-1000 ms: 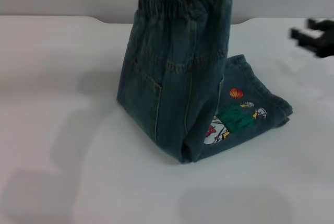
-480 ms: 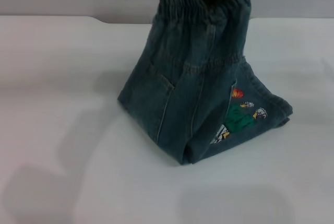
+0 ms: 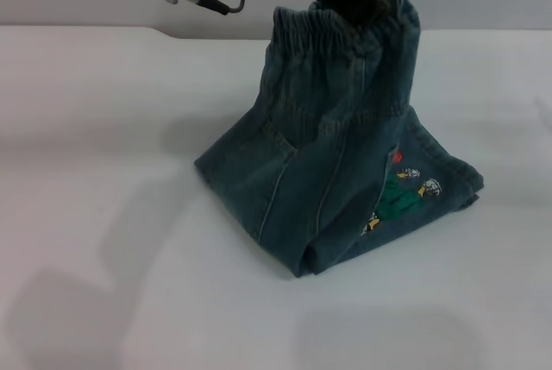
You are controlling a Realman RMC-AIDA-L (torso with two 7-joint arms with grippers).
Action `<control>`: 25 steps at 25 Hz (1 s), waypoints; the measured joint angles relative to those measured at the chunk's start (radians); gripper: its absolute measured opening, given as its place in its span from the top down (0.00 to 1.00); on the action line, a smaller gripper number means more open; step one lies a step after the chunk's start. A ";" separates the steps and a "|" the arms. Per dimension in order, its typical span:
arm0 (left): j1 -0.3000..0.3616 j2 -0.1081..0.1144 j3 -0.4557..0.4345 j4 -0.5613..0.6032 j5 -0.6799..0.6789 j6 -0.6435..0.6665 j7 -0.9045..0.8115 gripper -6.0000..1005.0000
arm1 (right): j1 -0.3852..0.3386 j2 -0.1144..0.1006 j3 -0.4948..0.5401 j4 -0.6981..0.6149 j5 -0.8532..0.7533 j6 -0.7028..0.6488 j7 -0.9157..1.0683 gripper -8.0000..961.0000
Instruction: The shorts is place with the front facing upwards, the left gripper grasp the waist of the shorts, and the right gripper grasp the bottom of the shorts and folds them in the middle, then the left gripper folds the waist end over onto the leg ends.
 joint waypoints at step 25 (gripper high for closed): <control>0.085 0.007 0.006 0.015 -0.105 -0.127 0.036 0.24 | 0.002 0.007 0.015 0.005 0.000 0.000 -0.013 0.46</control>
